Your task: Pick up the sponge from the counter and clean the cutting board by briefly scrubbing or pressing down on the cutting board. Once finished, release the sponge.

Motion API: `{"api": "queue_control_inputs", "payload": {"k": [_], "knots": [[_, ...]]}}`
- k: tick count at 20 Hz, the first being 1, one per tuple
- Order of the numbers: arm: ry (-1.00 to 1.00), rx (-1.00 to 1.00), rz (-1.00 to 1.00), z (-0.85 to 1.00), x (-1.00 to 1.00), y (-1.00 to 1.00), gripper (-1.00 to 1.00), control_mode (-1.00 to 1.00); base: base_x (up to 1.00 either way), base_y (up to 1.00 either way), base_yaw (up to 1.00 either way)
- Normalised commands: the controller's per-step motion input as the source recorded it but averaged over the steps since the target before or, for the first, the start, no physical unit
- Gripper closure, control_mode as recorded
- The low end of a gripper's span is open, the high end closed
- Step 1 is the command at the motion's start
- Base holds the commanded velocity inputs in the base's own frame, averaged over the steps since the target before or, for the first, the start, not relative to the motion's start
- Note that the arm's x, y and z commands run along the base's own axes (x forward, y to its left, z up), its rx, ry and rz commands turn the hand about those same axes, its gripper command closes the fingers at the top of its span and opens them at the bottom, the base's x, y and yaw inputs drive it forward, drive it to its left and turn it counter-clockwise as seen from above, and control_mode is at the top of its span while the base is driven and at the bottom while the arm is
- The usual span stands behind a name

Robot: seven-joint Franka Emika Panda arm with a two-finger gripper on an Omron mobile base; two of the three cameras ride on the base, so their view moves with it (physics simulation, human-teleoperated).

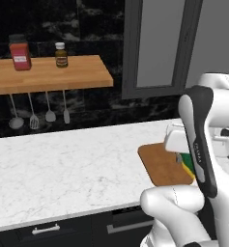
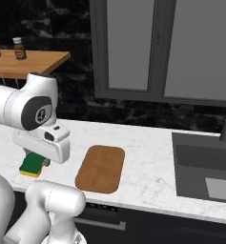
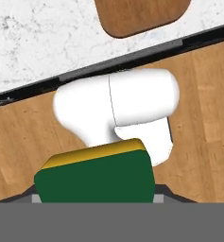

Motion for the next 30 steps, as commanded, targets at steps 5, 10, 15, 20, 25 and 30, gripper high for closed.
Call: {"api": "queue_control_inputs", "payload": {"k": [5,10,15,20,25,30], "knots": [[0.02,-0.03,0.00,-0.09,0.97,0.00,1.00,-1.00,0.00,0.00,0.00],[0.01,-0.03,0.00,-0.20,0.99,0.00,1.00,-1.00,0.00,0.00,0.00],[0.00,-0.04,0.00,-0.47,0.70,0.00,1.00,-1.00,0.00,0.00,0.00],[0.00,-0.02,0.00,-0.42,0.51,-0.10,1.00,-1.00,0.00,0.00,0.00],[0.00,-0.01,0.00,-0.27,0.52,-0.26,1.00,-1.00,0.00,0.00,0.00],[0.00,0.00,0.00,-0.50,0.25,-0.20,1.00,-1.00,0.00,0.00,0.00]]}}
